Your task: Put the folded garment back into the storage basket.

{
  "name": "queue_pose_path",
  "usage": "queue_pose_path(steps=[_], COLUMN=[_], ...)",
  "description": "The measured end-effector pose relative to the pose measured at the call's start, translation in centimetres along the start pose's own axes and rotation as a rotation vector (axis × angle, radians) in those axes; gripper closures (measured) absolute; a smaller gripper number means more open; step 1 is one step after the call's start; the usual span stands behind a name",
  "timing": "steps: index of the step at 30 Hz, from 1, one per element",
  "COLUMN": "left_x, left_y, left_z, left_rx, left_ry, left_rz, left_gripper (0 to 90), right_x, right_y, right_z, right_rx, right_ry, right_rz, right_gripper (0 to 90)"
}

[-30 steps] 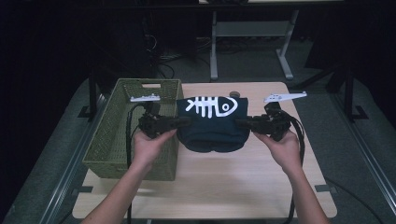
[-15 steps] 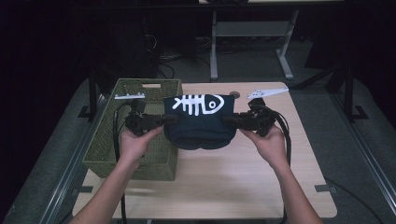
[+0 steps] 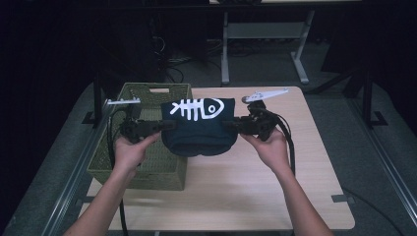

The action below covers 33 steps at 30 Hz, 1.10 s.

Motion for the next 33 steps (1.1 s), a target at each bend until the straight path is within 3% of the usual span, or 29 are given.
queue_pose_path(steps=[33], left_x=[0.7], left_y=[4.1], left_z=[2.7], left_rx=[-0.066], left_ry=[0.038], left_rz=[-0.003], left_gripper=[69.9], right_x=[-1.1], right_y=[-4.4], right_z=[2.8], right_rx=[-0.027], right_ry=[0.021], right_rz=[0.023], right_gripper=[71.3])
Point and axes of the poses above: each handheld gripper's, and its own axes: y roughly backward along the jaws, x roughly out of its underside, z roughly to its left, the point moved 7 cm from there along -y, roughly forward along the jaws, and after that the axes turned 13 degrees about -y, right-handed, at the moved point
